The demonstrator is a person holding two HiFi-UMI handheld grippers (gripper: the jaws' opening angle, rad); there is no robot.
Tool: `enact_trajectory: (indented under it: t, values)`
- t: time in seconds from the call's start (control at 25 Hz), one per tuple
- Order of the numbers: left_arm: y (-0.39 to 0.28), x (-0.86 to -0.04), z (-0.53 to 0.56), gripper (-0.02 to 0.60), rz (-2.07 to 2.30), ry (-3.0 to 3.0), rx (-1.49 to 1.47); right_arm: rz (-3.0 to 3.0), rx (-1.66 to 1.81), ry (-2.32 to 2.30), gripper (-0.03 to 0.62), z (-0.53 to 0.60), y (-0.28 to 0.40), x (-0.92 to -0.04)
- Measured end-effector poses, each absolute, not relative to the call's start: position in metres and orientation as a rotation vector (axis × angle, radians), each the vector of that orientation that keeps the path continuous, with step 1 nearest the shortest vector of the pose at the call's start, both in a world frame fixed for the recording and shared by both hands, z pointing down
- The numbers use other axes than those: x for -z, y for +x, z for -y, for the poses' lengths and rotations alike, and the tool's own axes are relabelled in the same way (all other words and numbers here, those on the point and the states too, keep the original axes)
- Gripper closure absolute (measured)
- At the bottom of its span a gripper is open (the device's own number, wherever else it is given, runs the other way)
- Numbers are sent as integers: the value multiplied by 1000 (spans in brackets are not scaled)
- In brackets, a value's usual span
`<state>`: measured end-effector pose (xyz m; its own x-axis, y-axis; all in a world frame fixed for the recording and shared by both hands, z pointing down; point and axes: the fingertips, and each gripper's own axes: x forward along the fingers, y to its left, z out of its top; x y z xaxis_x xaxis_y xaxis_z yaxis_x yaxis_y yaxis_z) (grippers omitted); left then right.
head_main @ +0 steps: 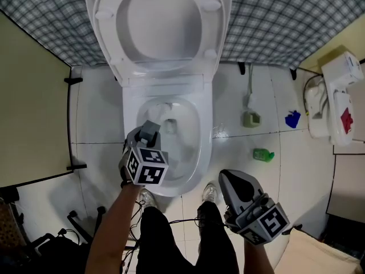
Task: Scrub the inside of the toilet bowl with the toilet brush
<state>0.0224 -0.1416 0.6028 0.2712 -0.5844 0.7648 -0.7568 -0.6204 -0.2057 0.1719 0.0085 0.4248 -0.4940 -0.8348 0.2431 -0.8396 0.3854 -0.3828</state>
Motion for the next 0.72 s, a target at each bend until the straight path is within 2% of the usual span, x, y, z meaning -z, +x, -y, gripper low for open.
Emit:
enact_trajectory:
  t: [0.44,0.72]
  values:
    - [-25,-608,117,413,1344,2170,-1270,2683,-704,1447,594,2,135,-414]
    - [-13,-619,124,413,1322,2170,-1226,2650,-692,1461,594,4,147,-415]
